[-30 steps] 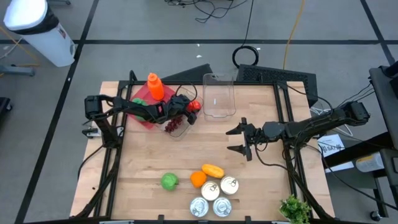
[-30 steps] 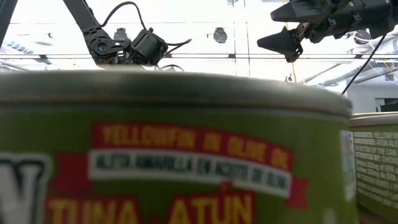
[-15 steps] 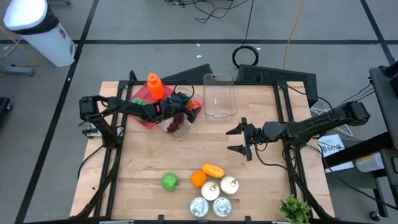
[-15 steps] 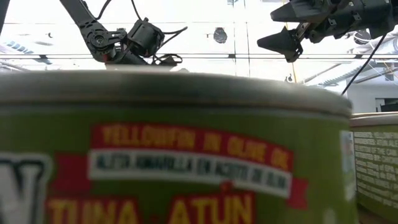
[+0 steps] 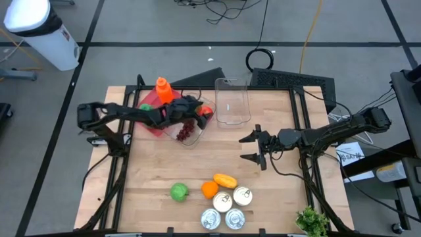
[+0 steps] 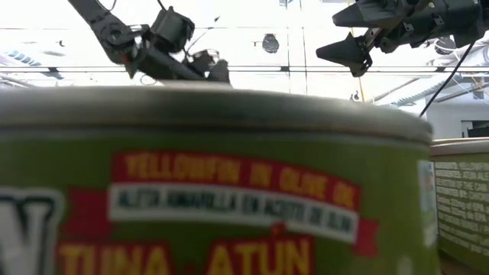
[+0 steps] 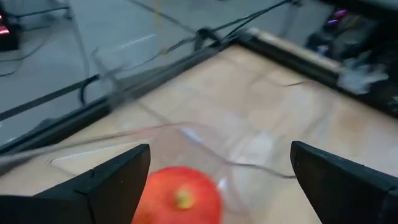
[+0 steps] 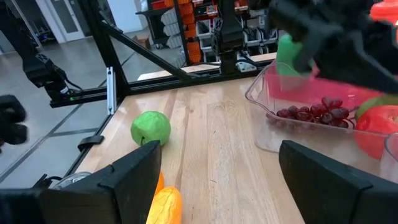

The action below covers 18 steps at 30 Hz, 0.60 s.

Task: Pick & Place Food Item
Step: Put the yellow mango into the left transparent bin

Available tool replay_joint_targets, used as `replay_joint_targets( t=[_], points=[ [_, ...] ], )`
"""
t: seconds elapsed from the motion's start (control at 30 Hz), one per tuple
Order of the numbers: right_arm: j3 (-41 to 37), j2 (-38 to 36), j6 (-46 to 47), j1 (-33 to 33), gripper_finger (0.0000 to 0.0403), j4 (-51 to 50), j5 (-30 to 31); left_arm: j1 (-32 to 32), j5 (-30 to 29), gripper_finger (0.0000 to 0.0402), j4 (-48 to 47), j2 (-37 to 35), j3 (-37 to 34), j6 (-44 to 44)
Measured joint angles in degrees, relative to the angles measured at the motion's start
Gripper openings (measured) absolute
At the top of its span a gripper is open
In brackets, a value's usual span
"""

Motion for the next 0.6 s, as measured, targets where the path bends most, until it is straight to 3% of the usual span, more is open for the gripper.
replay_joint_targets(
  t=[0.23, 0.43, 0.6],
  points=[
    [-1.45, 0.0, 4.19, 0.0, 0.0308, -0.23, -0.03, -7.02, 3.08, 0.0397, -5.84, -11.26, -0.01, 5.47],
    [-3.86, 4.49, 10.27, 2.18, 0.0309, 5.59, -0.04, -15.6, 3.06, 0.0397, -7.39, -13.79, 0.06, 8.48],
    [6.78, 14.25, 10.09, 7.05, 0.0309, -4.27, 1.58, -18.61, 0.64, 0.0397, -7.31, -13.79, 0.06, 9.73]
  ],
)
